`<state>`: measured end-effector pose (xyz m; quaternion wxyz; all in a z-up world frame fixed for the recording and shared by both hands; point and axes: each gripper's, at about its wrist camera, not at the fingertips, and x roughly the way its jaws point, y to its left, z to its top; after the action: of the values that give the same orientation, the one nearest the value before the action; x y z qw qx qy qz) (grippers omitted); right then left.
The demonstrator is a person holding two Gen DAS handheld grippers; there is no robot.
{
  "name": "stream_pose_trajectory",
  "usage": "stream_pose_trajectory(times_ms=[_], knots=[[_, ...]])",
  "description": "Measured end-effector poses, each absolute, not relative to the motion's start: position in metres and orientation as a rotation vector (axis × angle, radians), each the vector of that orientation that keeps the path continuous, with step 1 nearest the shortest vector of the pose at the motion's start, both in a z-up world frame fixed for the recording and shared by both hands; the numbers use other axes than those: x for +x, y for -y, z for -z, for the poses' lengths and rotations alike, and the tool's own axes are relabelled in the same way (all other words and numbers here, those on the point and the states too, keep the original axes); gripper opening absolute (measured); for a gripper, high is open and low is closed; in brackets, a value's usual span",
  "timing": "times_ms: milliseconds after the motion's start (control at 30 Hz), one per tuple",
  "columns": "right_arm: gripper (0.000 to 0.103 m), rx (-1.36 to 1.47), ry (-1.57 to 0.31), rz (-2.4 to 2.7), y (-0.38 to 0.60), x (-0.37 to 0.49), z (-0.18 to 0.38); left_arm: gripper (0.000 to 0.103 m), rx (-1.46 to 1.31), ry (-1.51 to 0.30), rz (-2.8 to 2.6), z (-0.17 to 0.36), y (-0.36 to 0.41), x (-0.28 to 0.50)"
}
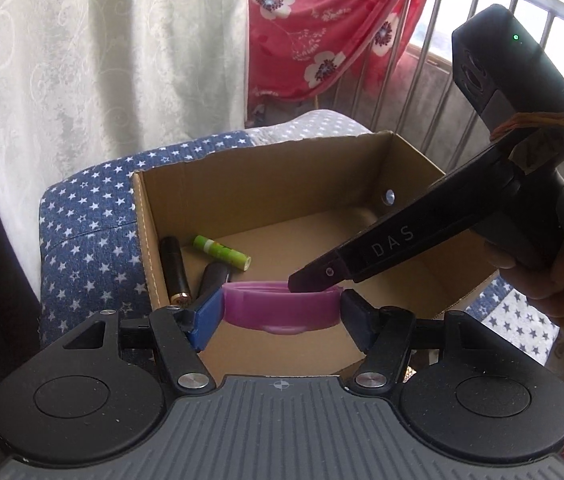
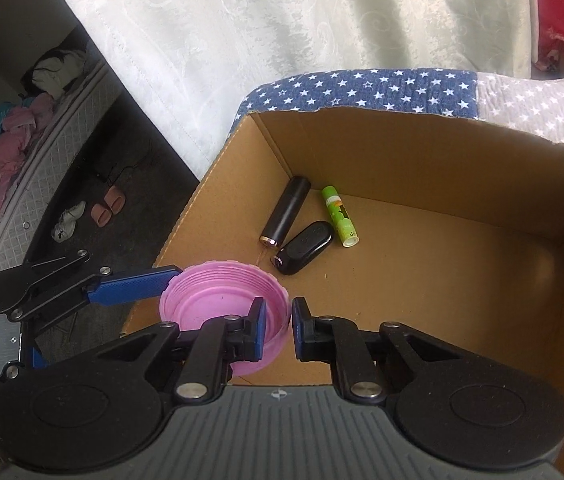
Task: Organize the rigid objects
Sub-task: 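Lift the pink lid over the box and release it inside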
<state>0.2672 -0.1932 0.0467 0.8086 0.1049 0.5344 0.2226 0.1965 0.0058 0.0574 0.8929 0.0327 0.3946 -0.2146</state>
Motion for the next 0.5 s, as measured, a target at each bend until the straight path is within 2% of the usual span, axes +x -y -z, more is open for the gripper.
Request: stream_pose_trajectory(times_ms=[233, 500], knots=[[0.014, 0.23, -1.246, -0.477, 0.179, 0.288, -0.024, 0.061, 0.096, -0.814, 0.414, -0.059, -0.016, 0.195], [0.015, 0.275, -1.227, -0.493, 0.186, 0.282, -0.032, 0.062, 0.087, -0.751, 0.413, -0.069, -0.02, 0.181]])
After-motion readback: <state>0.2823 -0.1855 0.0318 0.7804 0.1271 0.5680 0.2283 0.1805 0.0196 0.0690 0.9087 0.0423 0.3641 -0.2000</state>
